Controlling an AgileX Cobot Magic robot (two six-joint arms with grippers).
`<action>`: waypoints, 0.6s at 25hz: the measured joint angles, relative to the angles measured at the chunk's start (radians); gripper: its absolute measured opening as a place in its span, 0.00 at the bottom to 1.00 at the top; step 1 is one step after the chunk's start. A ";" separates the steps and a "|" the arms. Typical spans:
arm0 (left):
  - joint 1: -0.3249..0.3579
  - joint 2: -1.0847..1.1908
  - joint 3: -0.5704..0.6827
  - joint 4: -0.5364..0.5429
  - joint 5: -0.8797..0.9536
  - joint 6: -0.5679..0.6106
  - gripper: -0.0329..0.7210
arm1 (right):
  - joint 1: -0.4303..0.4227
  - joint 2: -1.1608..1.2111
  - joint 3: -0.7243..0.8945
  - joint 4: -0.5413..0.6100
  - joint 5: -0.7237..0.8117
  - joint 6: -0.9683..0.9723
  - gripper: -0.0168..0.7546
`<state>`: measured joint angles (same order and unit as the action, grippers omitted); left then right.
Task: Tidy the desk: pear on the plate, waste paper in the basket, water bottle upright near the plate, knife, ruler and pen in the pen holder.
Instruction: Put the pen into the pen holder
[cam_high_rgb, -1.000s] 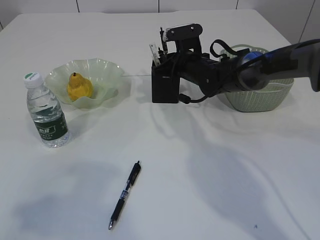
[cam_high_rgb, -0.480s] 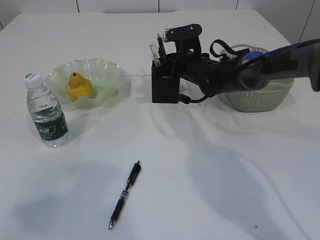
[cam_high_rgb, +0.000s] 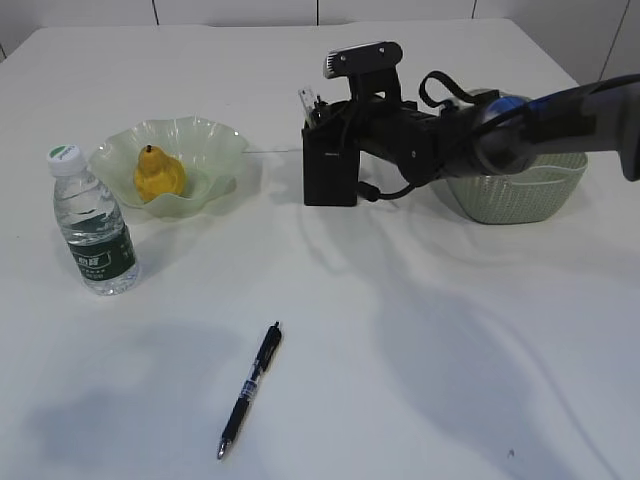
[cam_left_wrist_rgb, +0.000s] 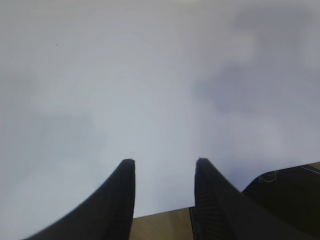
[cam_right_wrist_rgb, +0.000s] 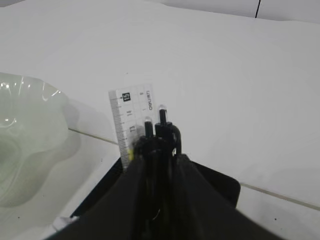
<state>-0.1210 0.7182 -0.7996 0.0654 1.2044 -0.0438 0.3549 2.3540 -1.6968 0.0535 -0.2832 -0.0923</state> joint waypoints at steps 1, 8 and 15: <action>0.000 0.000 0.000 0.000 0.000 0.000 0.41 | 0.000 0.000 -0.010 0.000 0.019 0.000 0.25; 0.000 0.000 0.000 0.000 0.000 0.000 0.41 | 0.000 0.000 -0.099 -0.002 0.181 0.000 0.25; 0.000 0.000 0.000 0.000 0.000 0.000 0.41 | 0.000 -0.023 -0.137 -0.002 0.349 0.000 0.25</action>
<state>-0.1210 0.7182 -0.7996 0.0654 1.2044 -0.0438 0.3549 2.3307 -1.8334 0.0513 0.0660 -0.0923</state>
